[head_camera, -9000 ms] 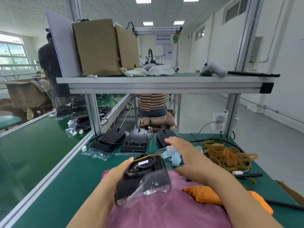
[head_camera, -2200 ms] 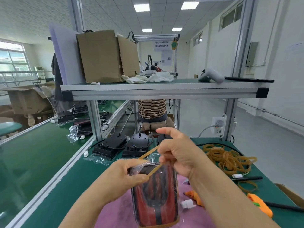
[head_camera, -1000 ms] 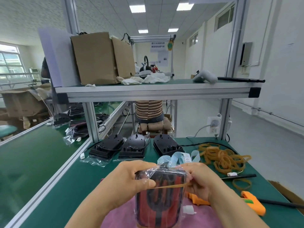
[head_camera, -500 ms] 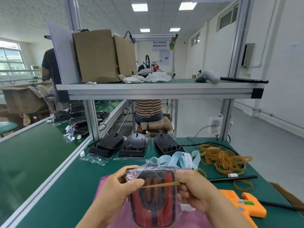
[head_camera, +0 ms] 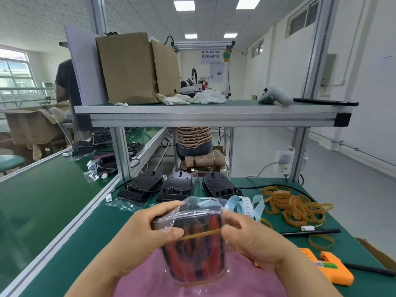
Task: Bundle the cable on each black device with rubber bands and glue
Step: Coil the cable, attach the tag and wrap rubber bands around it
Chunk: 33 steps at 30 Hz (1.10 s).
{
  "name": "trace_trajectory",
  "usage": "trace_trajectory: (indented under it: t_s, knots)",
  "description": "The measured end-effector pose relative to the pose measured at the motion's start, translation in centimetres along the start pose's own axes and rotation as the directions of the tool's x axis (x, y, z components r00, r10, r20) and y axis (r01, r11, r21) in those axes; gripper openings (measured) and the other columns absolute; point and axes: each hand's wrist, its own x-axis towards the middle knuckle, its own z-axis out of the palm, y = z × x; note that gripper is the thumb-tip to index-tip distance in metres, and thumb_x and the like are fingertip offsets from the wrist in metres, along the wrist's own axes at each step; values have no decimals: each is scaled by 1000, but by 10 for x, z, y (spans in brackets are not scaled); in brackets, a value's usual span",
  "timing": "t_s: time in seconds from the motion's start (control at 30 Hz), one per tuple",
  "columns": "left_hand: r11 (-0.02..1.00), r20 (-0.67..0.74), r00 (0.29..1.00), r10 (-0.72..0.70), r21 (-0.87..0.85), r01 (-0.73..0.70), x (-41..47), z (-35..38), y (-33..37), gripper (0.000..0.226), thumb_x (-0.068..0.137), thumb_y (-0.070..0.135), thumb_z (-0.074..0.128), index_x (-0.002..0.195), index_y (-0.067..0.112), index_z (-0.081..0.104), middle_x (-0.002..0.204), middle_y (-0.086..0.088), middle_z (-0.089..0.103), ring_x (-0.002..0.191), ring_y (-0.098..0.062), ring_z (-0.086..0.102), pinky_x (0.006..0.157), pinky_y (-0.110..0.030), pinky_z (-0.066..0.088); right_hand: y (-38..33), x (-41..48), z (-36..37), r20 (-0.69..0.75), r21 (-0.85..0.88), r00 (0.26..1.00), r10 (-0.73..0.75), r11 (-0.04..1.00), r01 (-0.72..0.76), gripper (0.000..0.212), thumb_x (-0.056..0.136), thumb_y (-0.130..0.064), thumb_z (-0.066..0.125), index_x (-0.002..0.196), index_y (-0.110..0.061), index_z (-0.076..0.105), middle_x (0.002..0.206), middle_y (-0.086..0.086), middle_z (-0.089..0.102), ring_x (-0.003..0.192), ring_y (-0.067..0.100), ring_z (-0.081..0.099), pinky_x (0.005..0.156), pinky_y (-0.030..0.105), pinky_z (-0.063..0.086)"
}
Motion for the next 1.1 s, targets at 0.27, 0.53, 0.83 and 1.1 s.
trace_trajectory:
  t_s: [0.27,0.53,0.83,1.1]
  knots:
    - [922,-92,967,239,333,-197,13,2,-7,70,84,7,75,132,53,51,125,32,59,116,8,56,91,-4,42,-16,34,-4,-199,-612,935,-295,782,117,54,71,-26,79,116,-43,55,100,-12,65,90,3,63,78,21,54]
    - [696,-92,938,335,695,-181,22,24,-57,64,95,15,61,150,31,33,149,21,35,138,3,34,115,-15,24,48,63,-6,-84,-871,829,-552,445,208,55,86,-55,64,130,-23,51,116,-18,54,106,10,46,86,30,47]
    - [652,70,929,363,693,-307,-10,34,-97,78,82,43,76,147,31,35,148,22,33,134,18,22,110,-1,14,88,46,9,-32,-908,862,-506,376,187,49,89,-47,64,129,-26,43,135,-14,42,107,9,40,87,24,44]
    - [670,48,884,464,633,-387,-11,34,-116,45,73,27,80,118,22,72,122,26,52,118,17,44,100,-2,32,77,19,13,-28,-870,964,-264,482,107,54,91,-12,51,138,-36,42,152,-21,31,137,7,30,112,29,31]
